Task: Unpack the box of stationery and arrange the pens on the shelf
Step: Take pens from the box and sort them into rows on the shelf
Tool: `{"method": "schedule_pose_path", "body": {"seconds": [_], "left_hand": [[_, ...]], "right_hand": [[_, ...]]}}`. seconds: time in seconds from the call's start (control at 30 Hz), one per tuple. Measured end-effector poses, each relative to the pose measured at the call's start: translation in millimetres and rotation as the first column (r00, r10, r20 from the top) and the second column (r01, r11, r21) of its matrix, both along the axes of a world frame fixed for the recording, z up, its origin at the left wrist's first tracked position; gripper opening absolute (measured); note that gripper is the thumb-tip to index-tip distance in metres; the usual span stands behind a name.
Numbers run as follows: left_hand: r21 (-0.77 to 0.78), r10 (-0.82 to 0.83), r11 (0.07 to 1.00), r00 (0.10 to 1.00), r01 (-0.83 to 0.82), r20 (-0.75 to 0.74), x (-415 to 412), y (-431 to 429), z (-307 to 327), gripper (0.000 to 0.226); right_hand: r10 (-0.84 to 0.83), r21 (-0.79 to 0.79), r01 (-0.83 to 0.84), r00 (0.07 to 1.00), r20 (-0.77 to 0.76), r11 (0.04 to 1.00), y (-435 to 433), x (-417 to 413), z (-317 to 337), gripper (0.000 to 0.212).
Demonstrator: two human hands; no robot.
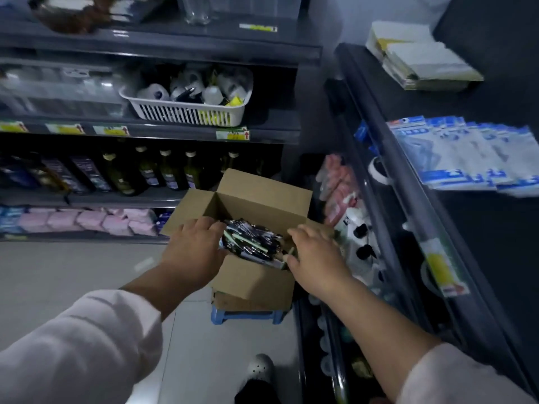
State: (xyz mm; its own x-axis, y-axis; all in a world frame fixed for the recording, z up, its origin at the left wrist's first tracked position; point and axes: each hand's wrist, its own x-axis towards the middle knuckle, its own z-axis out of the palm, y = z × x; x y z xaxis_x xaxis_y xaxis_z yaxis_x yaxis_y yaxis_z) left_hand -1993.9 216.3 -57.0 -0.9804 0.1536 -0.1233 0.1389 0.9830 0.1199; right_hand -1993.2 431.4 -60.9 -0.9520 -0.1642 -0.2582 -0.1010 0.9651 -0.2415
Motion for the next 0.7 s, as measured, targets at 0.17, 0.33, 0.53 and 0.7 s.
{"method": "schedule_pose_path", "body": {"seconds": [0.17,0.33,0.53,0.7], "left_hand": [[0.007,0.051,0.999,0.989,-0.052,0.137,-60,-4,-51,0.054],[0.050,0.103,0.991,0.951,-0.123,0.293,-113,-7,-114,0.045],[0.042,0.203,0.969,0.880,-0.244,0.429,-164,-11,-202,0.047],[-0.033,0.281,0.951,0.818,-0.306,0.502,-190,-15,-265,0.052]], "right_hand": [[0.018,0.012,-0.019,0.996,0.086,1.000,-10,-63,-48,0.050],[0.006,-0.010,-0.005,0.985,0.173,1.000,-20,-108,-111,0.052],[0.001,-0.013,0.002,0.966,0.258,1.000,-37,-152,-196,0.053],[0.007,-0.018,-0.002,0.955,0.298,1.000,-53,-181,-258,0.057]]}}
